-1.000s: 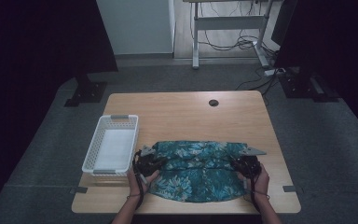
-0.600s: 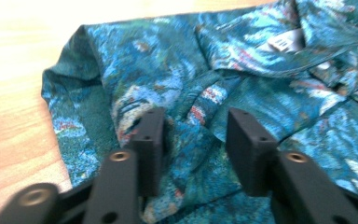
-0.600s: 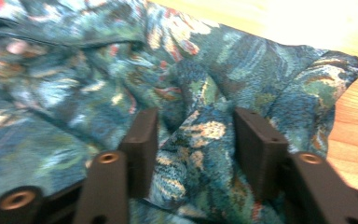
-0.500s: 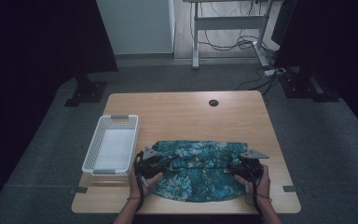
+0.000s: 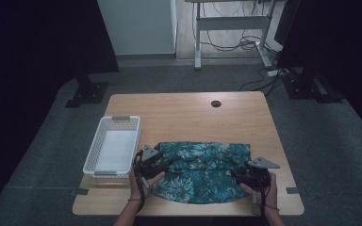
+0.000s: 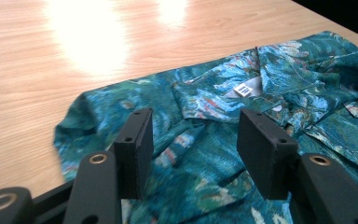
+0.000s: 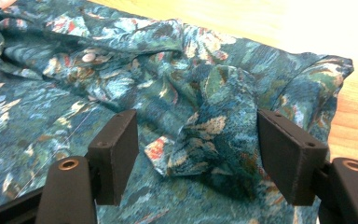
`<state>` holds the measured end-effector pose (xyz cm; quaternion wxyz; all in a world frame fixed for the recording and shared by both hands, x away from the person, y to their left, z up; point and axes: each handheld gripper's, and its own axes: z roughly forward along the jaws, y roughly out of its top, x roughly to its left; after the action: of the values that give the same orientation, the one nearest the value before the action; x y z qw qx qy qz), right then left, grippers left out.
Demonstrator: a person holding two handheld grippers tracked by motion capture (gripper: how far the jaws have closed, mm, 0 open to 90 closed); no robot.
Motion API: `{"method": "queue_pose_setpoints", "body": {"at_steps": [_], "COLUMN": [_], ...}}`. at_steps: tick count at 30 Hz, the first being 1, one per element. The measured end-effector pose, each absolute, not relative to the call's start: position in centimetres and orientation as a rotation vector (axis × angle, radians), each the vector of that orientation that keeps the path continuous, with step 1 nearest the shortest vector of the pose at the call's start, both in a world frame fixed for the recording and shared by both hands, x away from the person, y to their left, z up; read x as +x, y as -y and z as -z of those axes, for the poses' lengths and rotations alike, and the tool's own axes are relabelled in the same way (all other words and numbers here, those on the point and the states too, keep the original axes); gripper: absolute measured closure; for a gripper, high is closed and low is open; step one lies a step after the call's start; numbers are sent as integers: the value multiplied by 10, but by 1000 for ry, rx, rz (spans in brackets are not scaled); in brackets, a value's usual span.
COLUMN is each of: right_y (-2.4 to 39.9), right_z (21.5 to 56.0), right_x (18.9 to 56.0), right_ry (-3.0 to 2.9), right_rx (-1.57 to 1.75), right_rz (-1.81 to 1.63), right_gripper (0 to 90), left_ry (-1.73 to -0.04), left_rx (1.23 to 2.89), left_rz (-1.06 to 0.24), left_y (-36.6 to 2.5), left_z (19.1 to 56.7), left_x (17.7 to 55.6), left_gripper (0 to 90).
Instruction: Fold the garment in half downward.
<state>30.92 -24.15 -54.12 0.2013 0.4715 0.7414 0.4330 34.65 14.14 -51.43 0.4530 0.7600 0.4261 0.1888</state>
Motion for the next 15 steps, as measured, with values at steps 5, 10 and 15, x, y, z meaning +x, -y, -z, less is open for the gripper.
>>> {"method": "queue_pose_setpoints", "body": {"at_steps": [5,10,15], "right_y": [242,244,248], "right_z": [544,545,545], "right_x": [305,303,301], "right_ry": [-2074,-2071,-2059], "right_rx": [1321,1325,1335], "right_rz": [-1211,-1209,-1202], "right_gripper": [308,308,307], "left_ry": [-1052,-1063,-1114], "left_rx": [1916,1951,1981], "left_rz": [-451,-435,-396], "left_y": [-124,-111,-103], "left_z": [517,524,534], "left_x": [361,379,396], "left_gripper": [451,455,456]}}
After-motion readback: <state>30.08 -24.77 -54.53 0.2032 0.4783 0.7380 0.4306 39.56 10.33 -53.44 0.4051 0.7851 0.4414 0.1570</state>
